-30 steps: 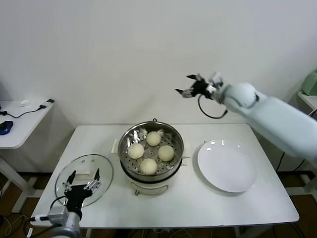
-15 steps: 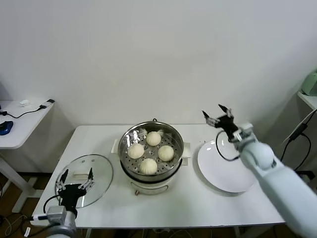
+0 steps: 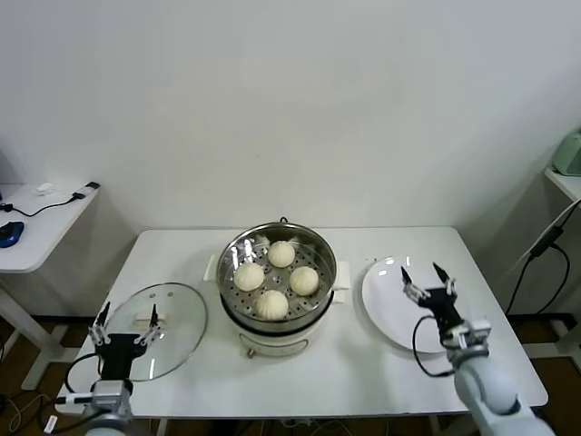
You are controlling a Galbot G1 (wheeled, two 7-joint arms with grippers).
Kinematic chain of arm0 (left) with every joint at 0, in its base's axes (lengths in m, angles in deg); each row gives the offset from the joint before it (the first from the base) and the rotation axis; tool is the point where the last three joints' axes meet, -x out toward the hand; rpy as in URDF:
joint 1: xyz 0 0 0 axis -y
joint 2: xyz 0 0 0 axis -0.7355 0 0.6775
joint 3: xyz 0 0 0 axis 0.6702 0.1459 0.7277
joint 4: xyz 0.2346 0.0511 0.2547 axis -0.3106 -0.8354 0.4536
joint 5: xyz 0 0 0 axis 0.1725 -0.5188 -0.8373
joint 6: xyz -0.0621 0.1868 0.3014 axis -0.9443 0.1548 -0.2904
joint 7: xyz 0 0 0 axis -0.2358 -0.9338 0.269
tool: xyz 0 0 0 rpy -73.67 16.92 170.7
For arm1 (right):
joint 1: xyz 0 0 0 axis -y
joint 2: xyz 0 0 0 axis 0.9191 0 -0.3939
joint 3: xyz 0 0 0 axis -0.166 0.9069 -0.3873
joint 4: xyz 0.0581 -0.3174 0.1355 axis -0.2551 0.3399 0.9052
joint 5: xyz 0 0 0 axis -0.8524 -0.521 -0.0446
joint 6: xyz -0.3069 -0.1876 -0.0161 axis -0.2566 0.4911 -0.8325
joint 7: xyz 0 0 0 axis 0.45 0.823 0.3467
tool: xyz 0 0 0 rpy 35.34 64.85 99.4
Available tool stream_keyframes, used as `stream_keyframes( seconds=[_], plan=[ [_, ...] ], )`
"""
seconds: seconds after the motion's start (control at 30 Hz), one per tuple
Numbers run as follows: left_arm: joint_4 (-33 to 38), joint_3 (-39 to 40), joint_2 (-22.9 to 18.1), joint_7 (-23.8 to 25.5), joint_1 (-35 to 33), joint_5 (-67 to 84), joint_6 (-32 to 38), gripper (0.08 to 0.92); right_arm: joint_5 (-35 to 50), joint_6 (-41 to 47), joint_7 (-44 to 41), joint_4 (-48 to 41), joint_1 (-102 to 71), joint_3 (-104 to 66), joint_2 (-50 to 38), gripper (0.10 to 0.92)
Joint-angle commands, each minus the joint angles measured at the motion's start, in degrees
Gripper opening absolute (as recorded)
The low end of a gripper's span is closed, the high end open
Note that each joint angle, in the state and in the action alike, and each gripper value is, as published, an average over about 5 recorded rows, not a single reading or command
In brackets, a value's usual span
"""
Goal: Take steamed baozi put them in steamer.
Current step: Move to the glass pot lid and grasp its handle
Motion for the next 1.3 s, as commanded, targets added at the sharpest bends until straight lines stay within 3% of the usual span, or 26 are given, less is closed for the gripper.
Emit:
stream_keyframes(
  seconds=[0.03,0.33,0.57,1.3],
  plan=[
    [-3.52,-0.03,2.55,-2.96,0.13,-11.27,3.99,0.823,-3.96,-2.75,-0.17,1.72,-10.70,-5.30,6.46,0.823],
    [-16.82,1.16,9.17,-9.28,0.75,-40.12,9.30,0.823,-4.80,-1.63,0.28,3.44,-10.03,-4.82,6.73,0.823],
    [-26.80,2.92,9.41,-13.63,4.49,-51.53,7.62,0.823,-4.72,-0.74,0.30,4.50,-9.84,-4.72,6.81,0.823],
    [-30.98,4.46,5.79,-11.21,11.68,-59.14,3.68,0.823,-4.92,0.34,0.81,6.13,-9.63,-3.83,7.10,0.823]
  ],
)
